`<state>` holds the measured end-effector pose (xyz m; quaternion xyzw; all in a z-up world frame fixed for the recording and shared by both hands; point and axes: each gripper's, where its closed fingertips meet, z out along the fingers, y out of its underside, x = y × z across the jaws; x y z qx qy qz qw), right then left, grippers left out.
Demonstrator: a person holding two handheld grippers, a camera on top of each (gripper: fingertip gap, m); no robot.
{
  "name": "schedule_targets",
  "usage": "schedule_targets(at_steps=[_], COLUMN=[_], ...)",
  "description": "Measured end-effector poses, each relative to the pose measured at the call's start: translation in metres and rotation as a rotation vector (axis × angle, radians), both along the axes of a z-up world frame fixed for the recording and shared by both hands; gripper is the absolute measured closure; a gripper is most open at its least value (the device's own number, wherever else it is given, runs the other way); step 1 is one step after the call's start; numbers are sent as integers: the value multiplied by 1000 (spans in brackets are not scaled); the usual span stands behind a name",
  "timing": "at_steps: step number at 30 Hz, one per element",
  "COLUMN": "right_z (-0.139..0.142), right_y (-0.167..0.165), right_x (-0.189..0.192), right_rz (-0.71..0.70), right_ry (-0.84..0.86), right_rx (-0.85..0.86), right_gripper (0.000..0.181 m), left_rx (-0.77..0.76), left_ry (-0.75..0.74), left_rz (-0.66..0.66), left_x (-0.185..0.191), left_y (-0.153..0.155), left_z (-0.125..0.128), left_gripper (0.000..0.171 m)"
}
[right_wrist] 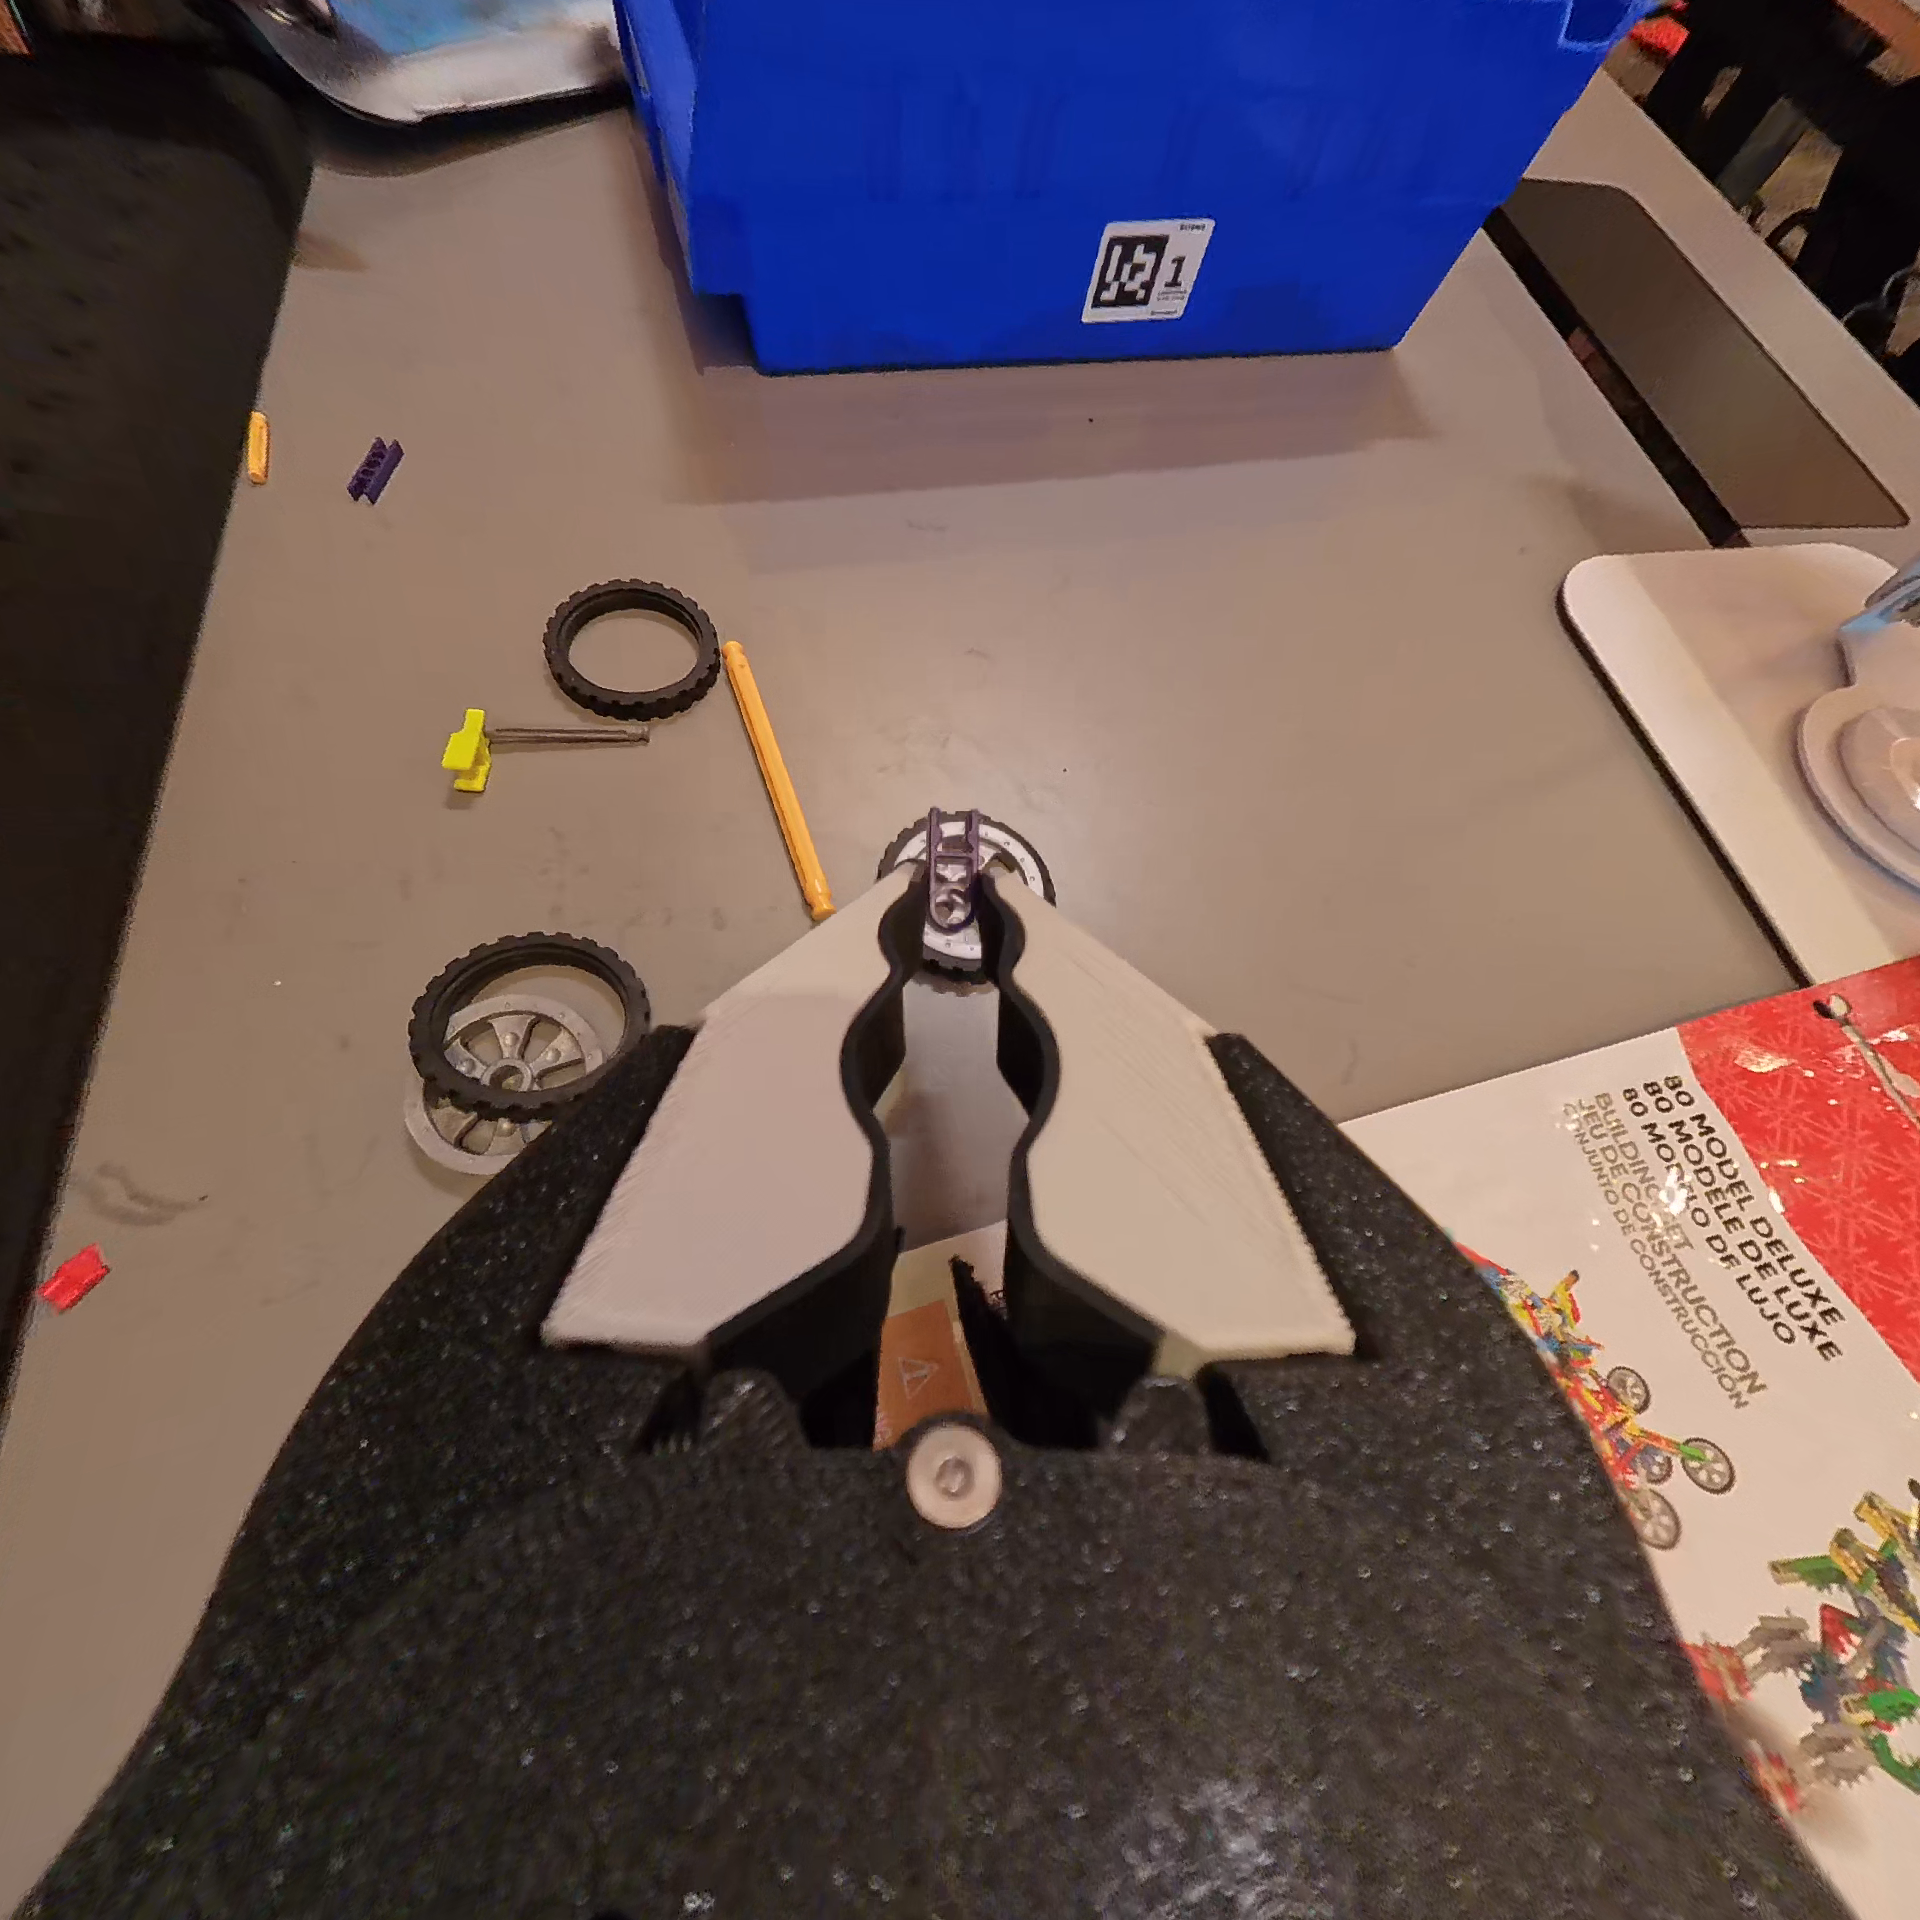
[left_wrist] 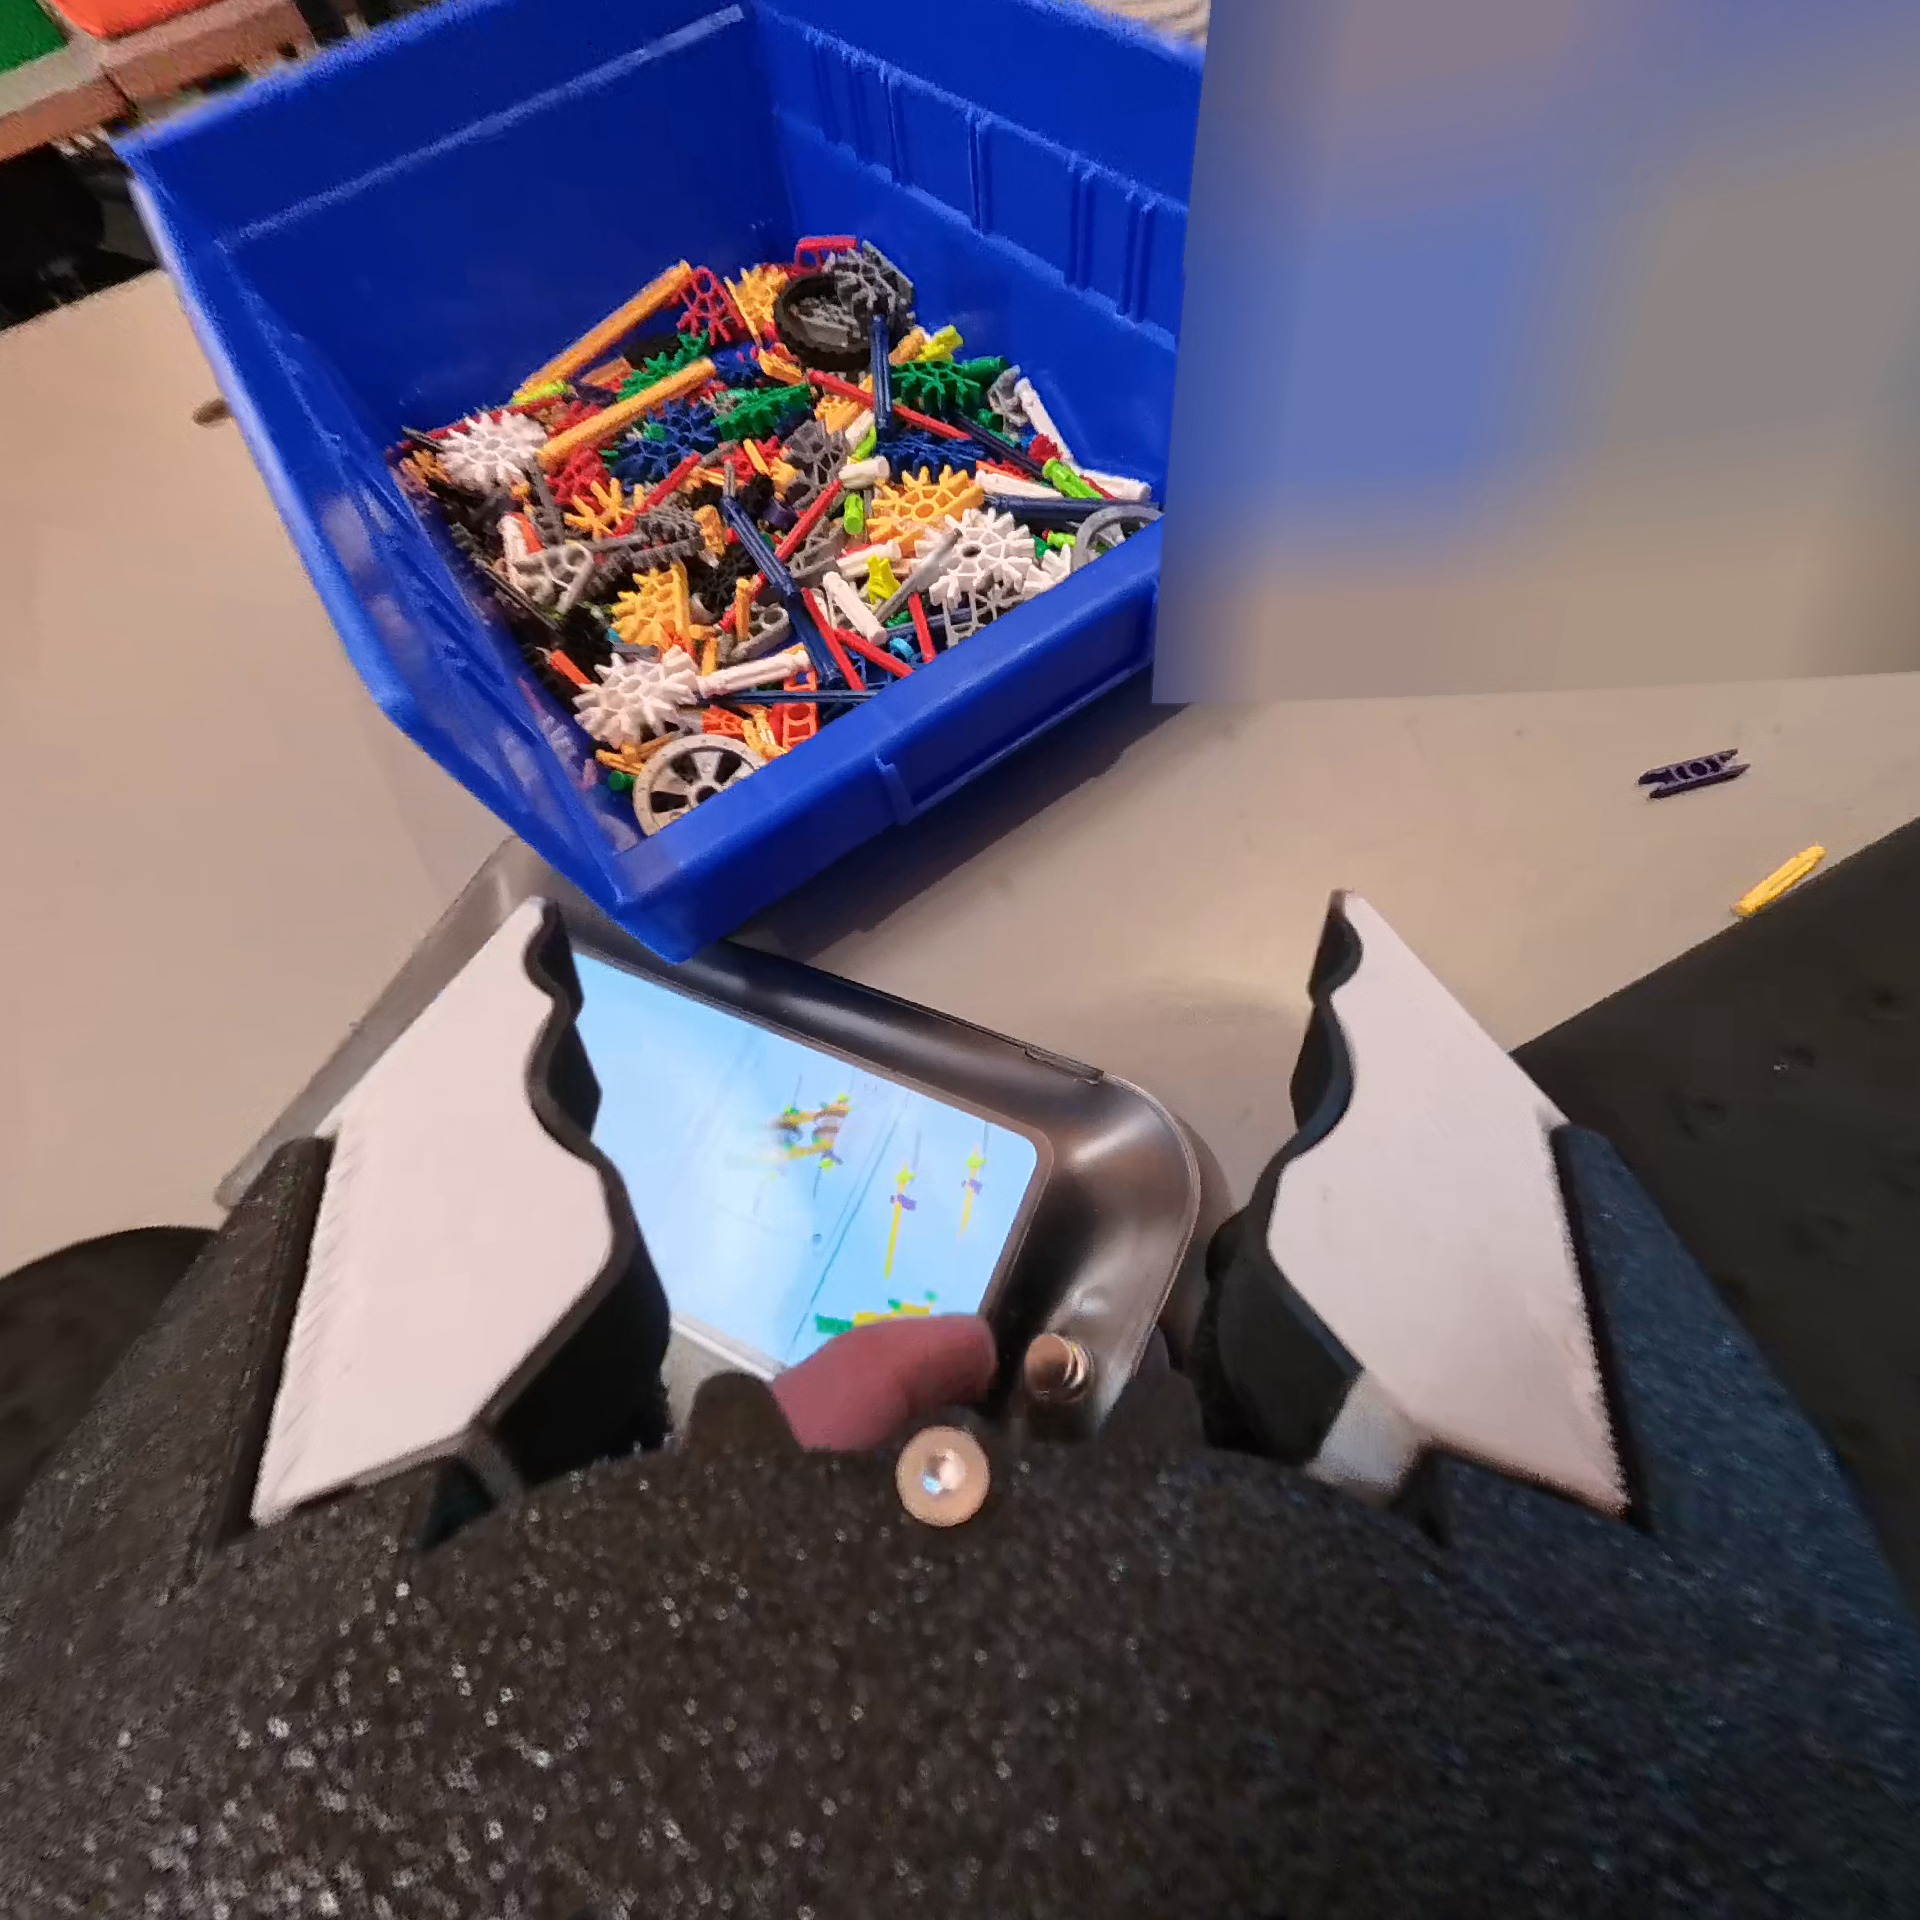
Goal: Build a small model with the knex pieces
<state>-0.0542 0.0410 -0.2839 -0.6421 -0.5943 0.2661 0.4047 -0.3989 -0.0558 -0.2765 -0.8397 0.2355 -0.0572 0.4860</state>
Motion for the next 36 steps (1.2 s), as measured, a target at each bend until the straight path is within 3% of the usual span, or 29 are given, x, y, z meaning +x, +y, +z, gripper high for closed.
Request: schedule_targets(at_steps=[4, 8, 10, 12, 14, 19, 24, 32, 36], right_z=[11, 17, 18, 18, 18, 8, -8, -40, -44], right_y=[-6, -16, -21, -27, -34, -45, -53, -57, -61], right_x=[-3, -9, -12, -16, -20, -24, -17, -23, -25], right_rz=[18, 48, 68, 90, 116, 166, 183, 204, 220], right_ry=[15, 10, 1, -14, -19, -69, -165, -283, -289], right_rx=[31, 56, 68, 78, 82, 57, 11, -29, -57], right_gripper=[172, 172, 172, 172, 172, 172, 172, 172, 167], left_rx=[95, 175, 186, 175, 166, 104, 14, -127, -176], left_ry=[-13, -20, -12, -12, -14, 110, 220, 365, 305], left_rz=[-21, -114, -161, -257, -357, -616, -779, -887, -900], left_x=[12, 48, 68, 97, 132, 217, 263, 285, 289], left_y=[-5, -11, -11, -15, -17, -22, -20, -12, -15], left_z=[29, 55, 59, 58, 57, 29, -4, -47, -53], left_gripper=[43, 51, 53, 68, 73, 84, 99, 124, 144])
